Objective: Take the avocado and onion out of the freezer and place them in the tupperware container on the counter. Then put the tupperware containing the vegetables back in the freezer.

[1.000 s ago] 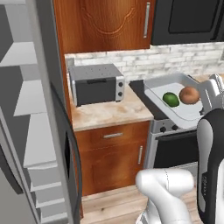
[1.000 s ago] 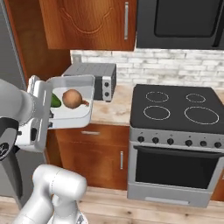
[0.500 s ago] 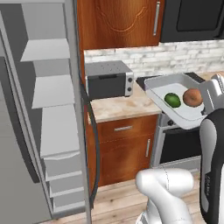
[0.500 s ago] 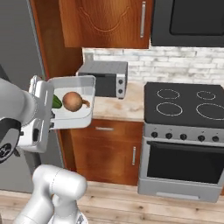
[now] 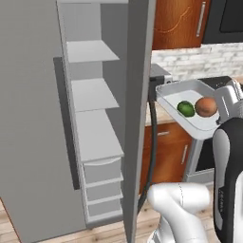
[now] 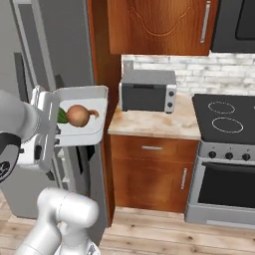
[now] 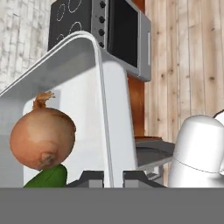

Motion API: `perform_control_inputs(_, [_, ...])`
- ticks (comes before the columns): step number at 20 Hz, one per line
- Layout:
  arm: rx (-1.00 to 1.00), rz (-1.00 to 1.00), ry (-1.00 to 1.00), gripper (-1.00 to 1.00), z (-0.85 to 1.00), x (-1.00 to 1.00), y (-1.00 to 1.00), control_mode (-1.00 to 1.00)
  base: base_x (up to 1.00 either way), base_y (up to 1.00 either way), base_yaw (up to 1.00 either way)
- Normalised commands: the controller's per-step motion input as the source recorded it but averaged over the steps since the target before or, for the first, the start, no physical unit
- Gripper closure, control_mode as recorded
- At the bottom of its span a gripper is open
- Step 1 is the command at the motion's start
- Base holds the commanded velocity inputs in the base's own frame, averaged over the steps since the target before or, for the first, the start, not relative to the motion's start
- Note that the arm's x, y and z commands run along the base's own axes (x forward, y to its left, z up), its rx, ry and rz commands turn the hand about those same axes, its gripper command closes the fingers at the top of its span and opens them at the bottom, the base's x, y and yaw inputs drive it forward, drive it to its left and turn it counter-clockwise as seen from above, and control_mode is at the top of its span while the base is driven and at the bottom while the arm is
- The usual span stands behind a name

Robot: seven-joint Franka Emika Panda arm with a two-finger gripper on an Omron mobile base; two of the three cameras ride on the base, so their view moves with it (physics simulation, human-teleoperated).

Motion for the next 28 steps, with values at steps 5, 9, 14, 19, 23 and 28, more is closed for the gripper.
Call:
perform_control_inputs(5, [0.00, 0.00, 0.00, 1.00, 0.00, 0.00, 0.00, 1.00, -0.25, 0.57, -0.05])
perform_control_inputs(9, [0.00, 0.00, 0.00, 1.00, 0.00, 0.00, 0.00, 1.00, -0.03, 0.69, -0.11])
perform_control_inputs(14, [0.00, 0.00, 0.00, 1.00, 0.00, 0.00, 0.00, 1.00, 0.00, 0.77, -0.22])
perform_control_inputs(19, [0.00, 0.00, 0.00, 1.00, 0.00, 0.00, 0.00, 1.00, 0.07, 0.47, -0.25])
perform_control_inputs(23, [0.00, 0.00, 0.00, 1.00, 0.00, 0.00, 0.00, 1.00, 0.28, 0.17, -0.23])
perform_control_inputs(28, [0.00, 0.00, 0.00, 1.00, 0.00, 0.00, 0.00, 1.00, 0.46, 0.17, -0.18])
